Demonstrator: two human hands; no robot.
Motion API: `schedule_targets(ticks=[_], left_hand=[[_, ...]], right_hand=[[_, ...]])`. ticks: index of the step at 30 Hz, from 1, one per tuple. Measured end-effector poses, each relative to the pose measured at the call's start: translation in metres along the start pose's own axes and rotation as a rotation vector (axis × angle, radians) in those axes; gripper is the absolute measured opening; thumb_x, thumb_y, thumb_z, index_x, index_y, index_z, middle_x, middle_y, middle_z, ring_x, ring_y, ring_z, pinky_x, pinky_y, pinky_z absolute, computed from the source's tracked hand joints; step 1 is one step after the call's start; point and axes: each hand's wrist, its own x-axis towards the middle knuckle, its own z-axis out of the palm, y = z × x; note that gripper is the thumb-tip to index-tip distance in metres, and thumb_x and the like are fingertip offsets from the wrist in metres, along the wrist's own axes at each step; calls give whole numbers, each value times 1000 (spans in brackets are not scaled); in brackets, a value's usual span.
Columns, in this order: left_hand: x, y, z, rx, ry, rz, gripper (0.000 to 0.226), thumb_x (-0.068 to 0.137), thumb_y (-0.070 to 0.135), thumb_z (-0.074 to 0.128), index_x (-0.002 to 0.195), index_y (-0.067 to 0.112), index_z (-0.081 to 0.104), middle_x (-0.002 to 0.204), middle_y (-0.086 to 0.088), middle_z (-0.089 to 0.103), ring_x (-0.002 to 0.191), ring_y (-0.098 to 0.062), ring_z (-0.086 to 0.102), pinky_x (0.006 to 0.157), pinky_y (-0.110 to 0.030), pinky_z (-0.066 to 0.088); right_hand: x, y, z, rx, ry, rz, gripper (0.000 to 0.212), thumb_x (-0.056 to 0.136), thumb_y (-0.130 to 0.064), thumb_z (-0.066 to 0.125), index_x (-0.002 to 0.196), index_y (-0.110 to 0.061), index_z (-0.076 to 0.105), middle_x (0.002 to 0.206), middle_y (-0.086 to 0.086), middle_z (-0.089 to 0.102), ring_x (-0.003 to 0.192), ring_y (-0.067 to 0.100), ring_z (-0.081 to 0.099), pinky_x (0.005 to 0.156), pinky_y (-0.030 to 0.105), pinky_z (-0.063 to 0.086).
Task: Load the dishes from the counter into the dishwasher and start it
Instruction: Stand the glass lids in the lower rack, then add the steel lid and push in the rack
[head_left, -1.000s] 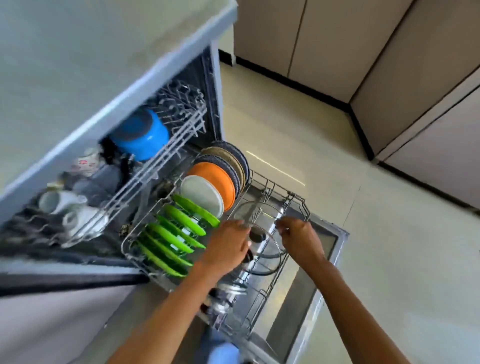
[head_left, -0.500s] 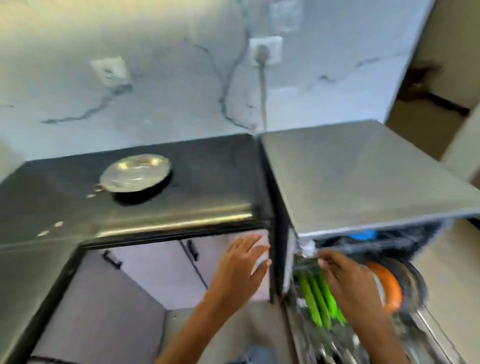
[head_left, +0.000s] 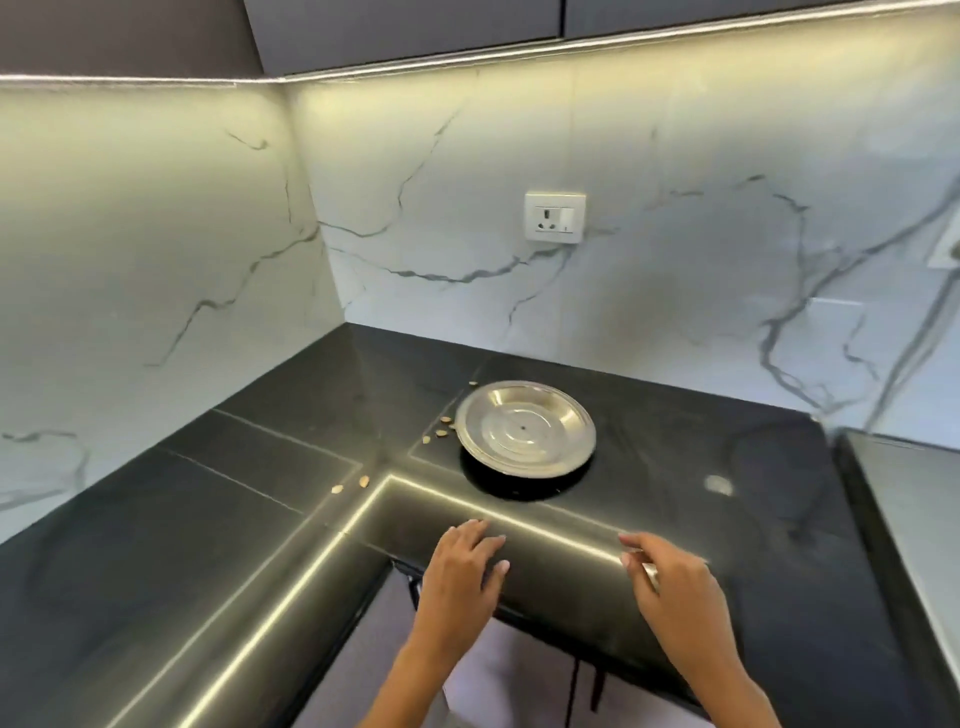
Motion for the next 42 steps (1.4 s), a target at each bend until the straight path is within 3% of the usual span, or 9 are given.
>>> schedule_targets(ticks=[3, 9, 13, 15, 21, 24, 28, 36, 42], left_hand=[[57, -33, 12, 64, 0, 85, 41, 69, 15, 77, 109, 14, 69, 119, -6, 64, 110, -23, 61, 100, -35, 36], [143, -68, 45, 228, -223, 321, 63, 50, 8, 84, 111, 16, 68, 119, -7, 64, 107, -24, 62, 99, -45, 44], [169, -85, 58, 223, -282, 463, 38, 54, 9, 83, 88, 23, 74, 91, 4, 73, 83, -17, 69, 73, -32, 57], [172, -90, 59, 179, -306, 493, 27, 57, 9, 81, 77, 24, 72, 75, 7, 70, 69, -16, 67, 56, -26, 54], [183, -91, 57, 156, -155, 601, 17, 72, 9, 53, 80, 15, 68, 79, -2, 61, 70, -21, 62, 45, -31, 51], [197, -72, 43, 178, -86, 613, 25, 58, -1, 78, 77, 12, 69, 76, -3, 59, 65, -19, 58, 38, -29, 46], [202, -36, 20, 180, 6, 618, 40, 42, -10, 82, 72, 13, 69, 69, 0, 57, 66, -15, 57, 36, -25, 40], [104, 93, -16, -97, 120, 655, 19, 67, -4, 77, 76, 12, 72, 78, 0, 65, 70, -20, 64, 43, -33, 52], [-29, 210, -15, -381, -28, 850, 20, 79, 16, 52, 77, 17, 72, 77, 6, 63, 74, -12, 57, 55, -27, 47]], right_hand=[[39, -13, 39, 23, -32, 11, 18, 82, -14, 68, 99, -19, 70, 92, -7, 72, 84, 14, 68, 72, 28, 52], [80, -20, 72, 5, -78, 65, 18, 85, -18, 64, 102, -21, 69, 96, -9, 70, 85, 8, 66, 75, 21, 50], [87, -18, 70, -10, -89, 86, 19, 86, -21, 63, 104, -23, 68, 97, -13, 69, 86, 2, 63, 77, 15, 47], [87, -13, 64, -9, -80, 100, 19, 86, -21, 64, 104, -23, 68, 96, -14, 69, 84, -1, 61, 77, 15, 47], [75, 8, 44, -25, -47, 156, 14, 84, -19, 66, 98, -21, 70, 87, -14, 69, 76, 0, 62, 72, 16, 50], [58, 20, 30, -30, -7, 209, 12, 85, -20, 66, 95, -22, 70, 83, -16, 68, 73, 2, 63, 68, 19, 52], [27, 33, 8, -14, 51, 228, 14, 85, -18, 66, 98, -22, 70, 85, -20, 65, 75, 2, 64, 72, 22, 55], [-87, 56, -76, -45, 242, 291, 13, 85, -15, 65, 96, -19, 70, 89, -5, 71, 78, 12, 67, 73, 25, 53], [-253, 81, -165, -233, 473, 477, 17, 80, -9, 68, 93, -19, 71, 86, 3, 73, 76, 26, 68, 64, 32, 51]])
